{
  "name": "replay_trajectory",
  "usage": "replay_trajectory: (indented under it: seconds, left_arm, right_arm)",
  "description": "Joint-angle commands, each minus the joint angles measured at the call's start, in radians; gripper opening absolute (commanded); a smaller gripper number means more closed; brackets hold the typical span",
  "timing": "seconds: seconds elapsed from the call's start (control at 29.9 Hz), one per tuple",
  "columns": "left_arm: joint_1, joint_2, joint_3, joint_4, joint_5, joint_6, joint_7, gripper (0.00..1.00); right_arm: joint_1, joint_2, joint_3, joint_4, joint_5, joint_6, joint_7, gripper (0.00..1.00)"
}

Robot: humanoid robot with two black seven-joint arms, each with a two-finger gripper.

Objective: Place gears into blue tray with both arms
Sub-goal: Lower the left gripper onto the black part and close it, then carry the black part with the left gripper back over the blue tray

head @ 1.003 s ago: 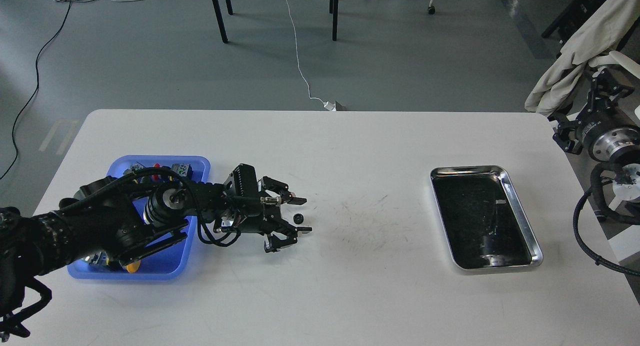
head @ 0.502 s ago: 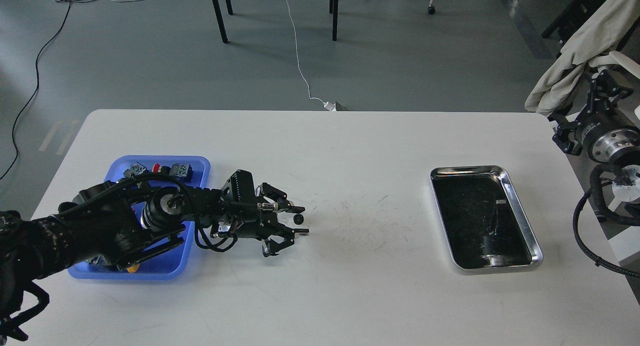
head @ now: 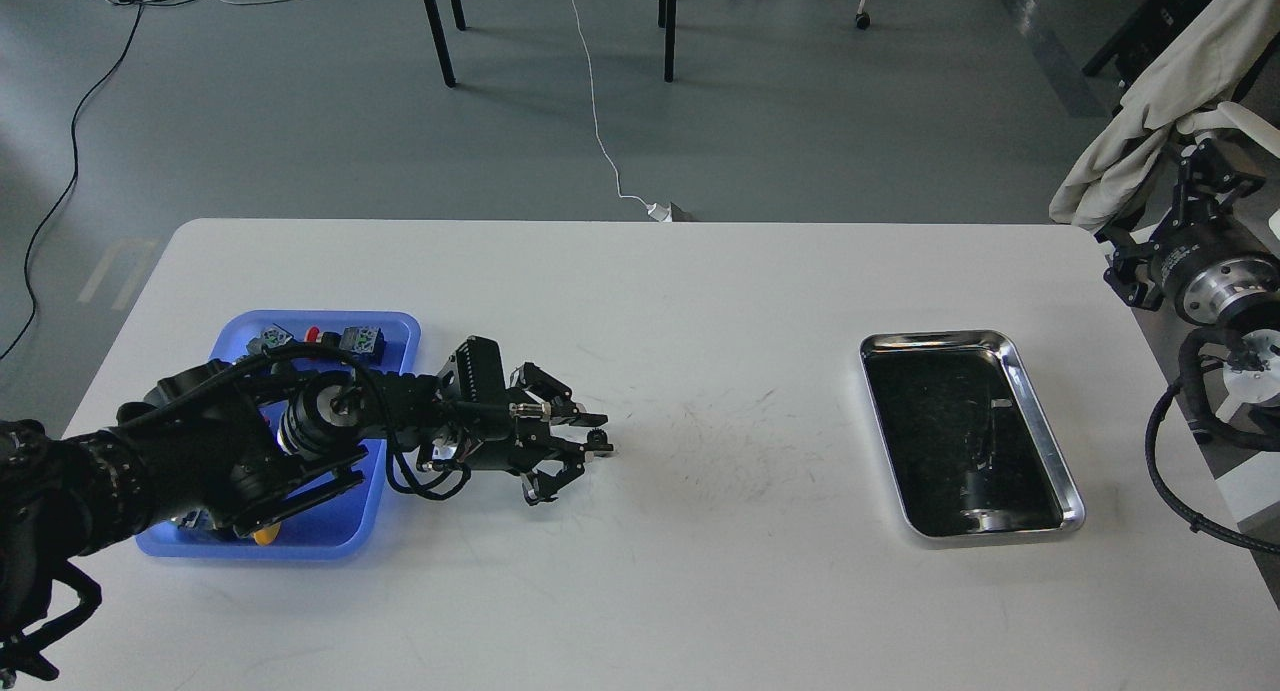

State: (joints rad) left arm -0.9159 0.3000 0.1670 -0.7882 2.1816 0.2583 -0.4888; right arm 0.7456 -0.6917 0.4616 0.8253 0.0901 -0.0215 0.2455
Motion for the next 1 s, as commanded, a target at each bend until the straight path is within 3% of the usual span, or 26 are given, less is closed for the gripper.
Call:
replay_trajectory:
  seconds: [0.0,0.1,0.43,0.67,0.97]
  left_arm:
    - [0.0,-0.001,-0.001,-0.006,0.0,-0.001,0.0,0.23]
    - [0.0,0.001,0.0,-0.009,0.0,-0.001,0.0,0.13]
    - [-0.017,0.044,0.002,-0.054,0.0,-0.005,0.0,0.09]
    - [-0.052,0.181,0.0,-0.175,0.0,-0.019,0.0,0.09]
    - [-0.054,0.375,-0.003,-0.236,0.0,-0.014,0.0,0.09]
  right_arm:
    - [0.0,0.001,-0.001,-0.002,-0.001,0.002,0.0,0.97]
    - [-0.003,0.001,-0.001,-0.002,-0.001,0.0,0.0,0.97]
    - [-0.012,0.004,-0.003,-0.003,-0.001,0.002,0.001,0.97]
    - [-0.015,0.004,-0.003,-0.003,-0.001,0.002,0.001,0.98]
    - [-0.015,0.004,-0.003,-0.002,-0.001,0.003,0.001,0.97]
